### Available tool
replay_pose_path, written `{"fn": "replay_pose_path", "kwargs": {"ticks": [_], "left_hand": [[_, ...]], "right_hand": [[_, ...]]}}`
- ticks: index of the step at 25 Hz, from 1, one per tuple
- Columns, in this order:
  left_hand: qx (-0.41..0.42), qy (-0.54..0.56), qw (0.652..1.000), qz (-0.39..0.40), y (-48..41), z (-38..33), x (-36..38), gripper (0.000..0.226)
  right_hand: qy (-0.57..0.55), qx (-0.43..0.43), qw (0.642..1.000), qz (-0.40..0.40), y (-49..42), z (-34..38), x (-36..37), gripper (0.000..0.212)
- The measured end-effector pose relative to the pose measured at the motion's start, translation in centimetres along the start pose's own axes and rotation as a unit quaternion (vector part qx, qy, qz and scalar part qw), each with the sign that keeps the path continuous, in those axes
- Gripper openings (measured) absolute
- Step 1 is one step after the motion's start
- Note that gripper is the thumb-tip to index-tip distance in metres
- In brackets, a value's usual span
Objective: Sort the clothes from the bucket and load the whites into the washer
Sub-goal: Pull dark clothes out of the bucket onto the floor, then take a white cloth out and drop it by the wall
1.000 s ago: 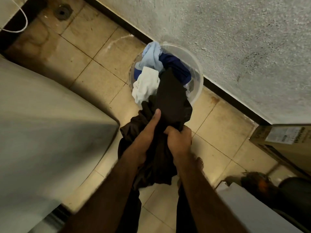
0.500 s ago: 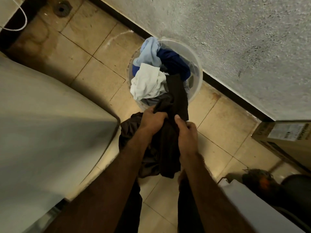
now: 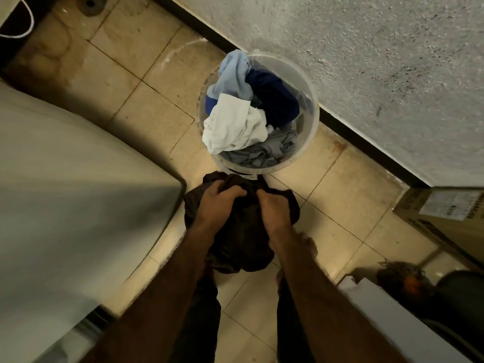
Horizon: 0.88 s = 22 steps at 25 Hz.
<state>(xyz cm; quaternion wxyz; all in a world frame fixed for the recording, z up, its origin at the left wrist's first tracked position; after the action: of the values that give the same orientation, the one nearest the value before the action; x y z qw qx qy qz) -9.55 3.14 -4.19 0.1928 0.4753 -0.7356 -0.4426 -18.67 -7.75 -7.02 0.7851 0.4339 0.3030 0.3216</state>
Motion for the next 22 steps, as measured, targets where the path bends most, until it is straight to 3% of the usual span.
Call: {"fn": "replay_pose_path", "kwargs": {"ticks": [2, 3, 5, 7, 9, 11, 12, 13, 15, 17, 19, 22], "left_hand": [[0.005, 0.015, 1.0, 0.01, -0.3, 0.4, -0.3, 0.059], [-0.011, 0.015, 0.999, 0.033, -0.7, 0.8, -0.4, 0.062], [-0.032, -0.007, 0.997, 0.075, -1.2, 1.3, -0.4, 0.031], [0.0, -0.102, 0.995, 0.022, -2.3, 1.9, -1.1, 0.02], [0.053, -0.281, 0.957, -0.051, -3.8, 2.3, -1.8, 0.041], [0.066, -0.43, 0.9, -0.023, -5.1, 2.8, -1.1, 0.066], [0.059, -0.451, 0.89, -0.002, -5.7, 2.9, -0.8, 0.075], [0.062, -0.414, 0.908, -0.006, -6.2, 2.4, -0.8, 0.08], [0.09, -0.241, 0.96, -0.105, -7.0, 0.4, -1.8, 0.084], [0.122, -0.164, 0.957, -0.205, -7.6, -2.1, -2.9, 0.098], [0.144, -0.178, 0.949, -0.219, -8.6, -4.4, -3.0, 0.099], [0.14, -0.196, 0.946, -0.219, -9.8, -6.8, -2.3, 0.05]], "right_hand": [[-0.04, 0.04, 0.997, 0.05, 0.0, -1.3, 0.7, 0.03], [-0.067, 0.057, 0.993, 0.076, -0.1, -1.7, 0.8, 0.035], [-0.082, 0.069, 0.989, 0.103, -0.4, -2.3, 1.1, 0.04], [0.019, 0.025, 0.995, 0.098, -1.2, -2.3, 1.6, 0.025], [0.14, -0.023, 0.989, 0.048, -1.9, -1.8, 1.5, 0.017], [0.126, -0.023, 0.992, 0.009, -2.7, -1.2, 1.2, 0.021], [0.116, -0.028, 0.993, 0.014, -3.2, -0.8, 1.2, 0.02], [0.116, -0.036, 0.992, 0.025, -3.4, -0.2, 1.3, 0.02], [0.135, -0.053, 0.989, 0.029, -3.7, 0.5, 1.1, 0.025], [0.134, -0.058, 0.989, 0.02, -4.0, 0.7, 0.6, 0.03], [0.108, -0.047, 0.993, 0.022, -4.4, 0.2, 0.2, 0.027], [0.068, -0.032, 0.997, 0.027, -4.2, -0.5, -0.2, 0.017]]}}
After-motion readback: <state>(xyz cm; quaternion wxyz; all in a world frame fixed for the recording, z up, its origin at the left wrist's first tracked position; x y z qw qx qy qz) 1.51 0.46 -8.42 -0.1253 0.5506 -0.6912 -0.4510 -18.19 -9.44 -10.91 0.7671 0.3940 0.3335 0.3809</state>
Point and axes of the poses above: each hand's wrist, its own y-axis away from the middle knuckle, its own x-axis out of the palm, z = x × y, the point moved 5 cm from there along -y, towards the middle knuckle, and after that the axes turned 1 degree about y, right-handed, at the moved point
